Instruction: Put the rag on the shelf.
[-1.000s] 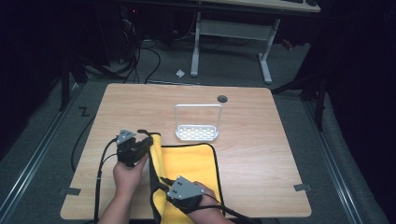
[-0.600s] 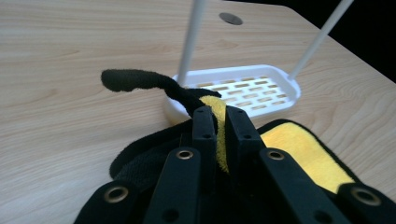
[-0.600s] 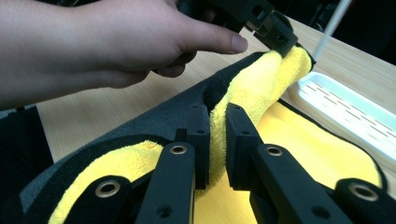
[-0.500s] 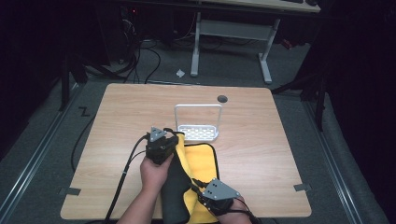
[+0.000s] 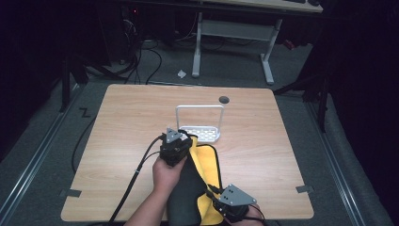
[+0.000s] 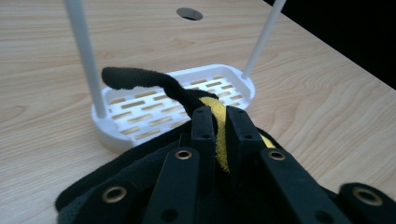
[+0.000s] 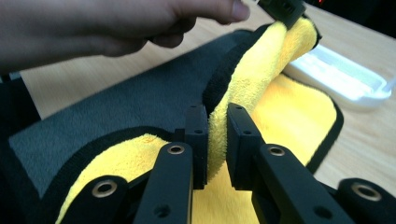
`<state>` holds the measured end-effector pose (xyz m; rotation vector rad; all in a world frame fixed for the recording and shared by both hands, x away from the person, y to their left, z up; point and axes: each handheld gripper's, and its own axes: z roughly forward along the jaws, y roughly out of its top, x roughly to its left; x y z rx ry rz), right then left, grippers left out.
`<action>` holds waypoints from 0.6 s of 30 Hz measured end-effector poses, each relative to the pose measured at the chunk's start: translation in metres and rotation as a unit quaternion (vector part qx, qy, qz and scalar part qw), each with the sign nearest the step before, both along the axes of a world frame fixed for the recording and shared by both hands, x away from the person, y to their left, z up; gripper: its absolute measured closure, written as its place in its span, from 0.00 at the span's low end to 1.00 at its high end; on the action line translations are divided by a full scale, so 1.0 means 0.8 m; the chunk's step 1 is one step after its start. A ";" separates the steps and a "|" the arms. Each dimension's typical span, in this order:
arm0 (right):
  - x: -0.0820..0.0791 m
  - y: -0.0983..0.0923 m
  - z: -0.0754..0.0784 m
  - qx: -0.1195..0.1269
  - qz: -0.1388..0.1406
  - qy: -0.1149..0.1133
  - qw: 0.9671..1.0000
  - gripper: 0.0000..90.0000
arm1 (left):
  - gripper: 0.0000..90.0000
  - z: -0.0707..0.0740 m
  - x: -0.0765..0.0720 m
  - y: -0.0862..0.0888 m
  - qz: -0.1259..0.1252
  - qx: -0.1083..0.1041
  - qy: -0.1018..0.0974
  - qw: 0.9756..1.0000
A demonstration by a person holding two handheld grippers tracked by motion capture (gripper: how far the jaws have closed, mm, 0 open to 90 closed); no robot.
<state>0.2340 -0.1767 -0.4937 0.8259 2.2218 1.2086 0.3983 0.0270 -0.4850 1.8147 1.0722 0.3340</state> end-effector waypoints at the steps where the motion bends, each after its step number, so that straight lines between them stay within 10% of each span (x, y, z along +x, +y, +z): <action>1: -0.001 -0.002 -0.002 -0.002 0.000 0.004 1.000 0.90 | 0.91 -0.002 0.000 -0.004 -0.005 0.005 0.002 1.000; 18: 0.008 -0.027 -0.004 0.023 -0.032 0.015 0.999 0.73 | 0.61 -0.013 0.000 -0.032 -0.047 -0.013 0.014 0.999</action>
